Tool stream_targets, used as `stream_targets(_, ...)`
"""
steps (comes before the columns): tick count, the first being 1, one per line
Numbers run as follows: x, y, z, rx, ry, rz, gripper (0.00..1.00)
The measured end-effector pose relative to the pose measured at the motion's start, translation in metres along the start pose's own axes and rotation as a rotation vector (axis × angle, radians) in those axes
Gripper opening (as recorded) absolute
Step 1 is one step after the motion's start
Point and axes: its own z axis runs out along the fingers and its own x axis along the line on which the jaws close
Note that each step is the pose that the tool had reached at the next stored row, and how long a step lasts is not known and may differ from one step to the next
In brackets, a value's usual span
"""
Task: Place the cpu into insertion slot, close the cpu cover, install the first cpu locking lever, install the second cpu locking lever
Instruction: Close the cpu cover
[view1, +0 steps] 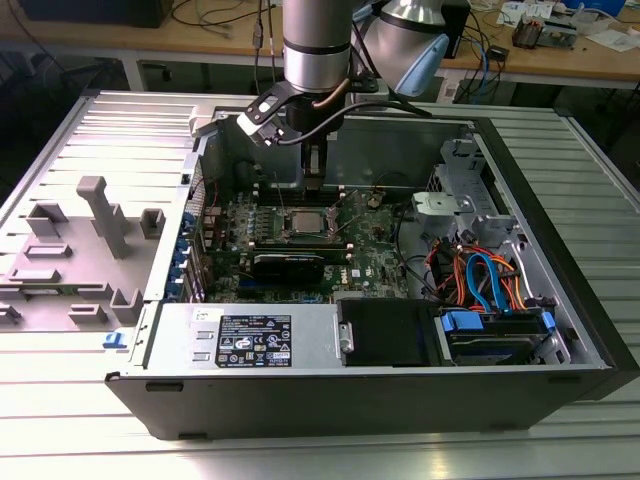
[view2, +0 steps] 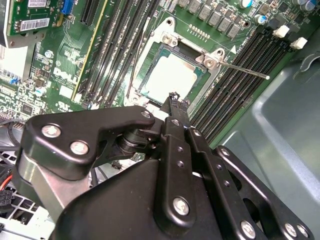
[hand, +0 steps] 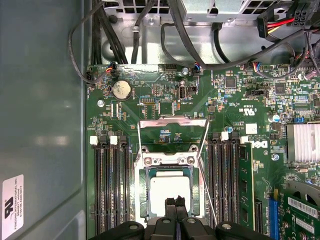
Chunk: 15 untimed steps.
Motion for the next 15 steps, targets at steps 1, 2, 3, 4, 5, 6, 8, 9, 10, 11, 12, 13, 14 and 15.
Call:
stream_targets(1,0.0000,0.0000,0.0000,0.0000,0.0000,0.000,0.11)
stream_targets(2,0.0000,0.0001,0.0000,0.0000,0.0000,0.000,0.11)
stream_targets(3,0.0000,-0.0002,-0.0001,-0.0005,0.0000,0.000,0.11)
stream_targets(4,0.0000,-0.0005,-0.0009,-0.0018,-0.0002,0.000,0.11)
stream_targets(5,-0.0001,-0.0005,-0.0016,-0.0020,0.0000,0.000,0.11)
stream_targets(6,-0.0001,-0.0005,-0.0028,-0.0020,-0.0001,0.000,0.11)
stream_targets(8,-0.0002,-0.0005,-0.0047,-0.0020,0.0000,0.000,0.11)
stream_targets(9,-0.0004,-0.0004,-0.0071,-0.0021,0.0001,0.000,0.11)
stream_targets(10,-0.0003,-0.0004,-0.0082,-0.0021,0.0001,0.000,0.11)
stream_targets(11,-0.0002,-0.0004,-0.0095,-0.0022,0.0000,0.000,0.11)
stream_targets(12,0.0000,-0.0004,-0.0111,-0.0027,0.0000,0.000,0.11)
stream_targets(13,0.0003,-0.0003,-0.0121,-0.0035,0.0002,0.000,0.11)
stream_targets(14,0.0003,-0.0004,-0.0121,-0.0035,0.0003,0.000,0.11)
stream_targets(15,0.0003,-0.0004,-0.0123,-0.0034,0.0000,0.000,0.11)
